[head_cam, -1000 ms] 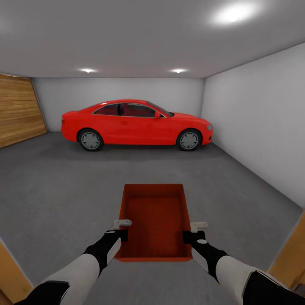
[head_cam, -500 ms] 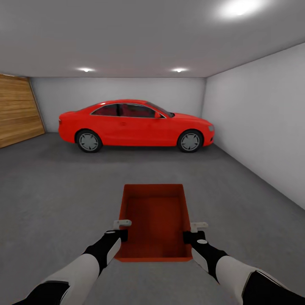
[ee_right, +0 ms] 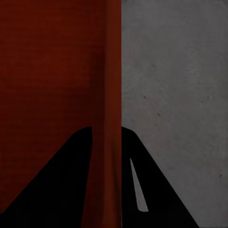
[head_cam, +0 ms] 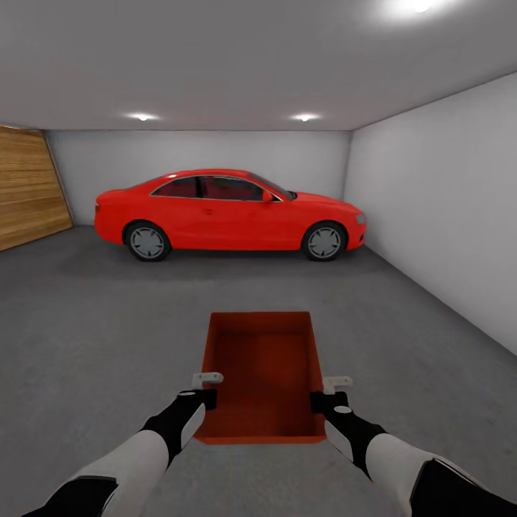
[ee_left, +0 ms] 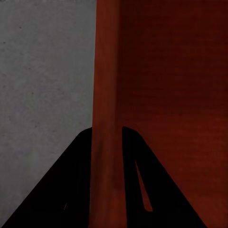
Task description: Move the two storage containers from the living room to the garage. In the garage, place one container on the floor and stack the other container on top of it (either order is fine).
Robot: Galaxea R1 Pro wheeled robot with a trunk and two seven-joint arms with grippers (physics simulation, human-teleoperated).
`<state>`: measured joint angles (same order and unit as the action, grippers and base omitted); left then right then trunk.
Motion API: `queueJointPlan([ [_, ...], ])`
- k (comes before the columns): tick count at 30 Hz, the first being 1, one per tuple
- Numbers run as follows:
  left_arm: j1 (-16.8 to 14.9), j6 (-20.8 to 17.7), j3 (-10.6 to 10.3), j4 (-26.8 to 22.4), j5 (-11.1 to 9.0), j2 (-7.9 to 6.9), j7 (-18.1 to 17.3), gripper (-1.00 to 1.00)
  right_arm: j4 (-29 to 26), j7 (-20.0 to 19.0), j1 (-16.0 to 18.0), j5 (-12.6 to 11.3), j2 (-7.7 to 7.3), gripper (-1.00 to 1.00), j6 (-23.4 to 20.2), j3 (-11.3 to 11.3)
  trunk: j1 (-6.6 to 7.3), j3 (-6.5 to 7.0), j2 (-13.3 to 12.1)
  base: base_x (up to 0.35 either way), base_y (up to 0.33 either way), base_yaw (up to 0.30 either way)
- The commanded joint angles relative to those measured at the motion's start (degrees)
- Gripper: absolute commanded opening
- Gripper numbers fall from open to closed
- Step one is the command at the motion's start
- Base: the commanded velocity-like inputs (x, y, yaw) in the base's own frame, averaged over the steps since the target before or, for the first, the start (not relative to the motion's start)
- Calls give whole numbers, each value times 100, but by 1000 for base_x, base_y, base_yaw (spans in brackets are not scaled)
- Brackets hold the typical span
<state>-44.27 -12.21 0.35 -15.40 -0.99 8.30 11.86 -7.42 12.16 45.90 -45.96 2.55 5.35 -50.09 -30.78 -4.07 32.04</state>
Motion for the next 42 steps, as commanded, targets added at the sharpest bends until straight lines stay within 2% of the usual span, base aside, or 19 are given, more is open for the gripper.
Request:
queueJointPlan([
  [1, -3, -45, -44, -21, 99, -211, 44, -100, 233, 32, 6, -78, -35, -100, 28, 17, -6, -11, 10, 321, 0, 0],
  [42, -3, -45, -48, -33, 99, -206, 44, -100, 233, 32, 6, -77, -35, -100, 28, 17, -6, -11, 10, 321, 0, 0],
])
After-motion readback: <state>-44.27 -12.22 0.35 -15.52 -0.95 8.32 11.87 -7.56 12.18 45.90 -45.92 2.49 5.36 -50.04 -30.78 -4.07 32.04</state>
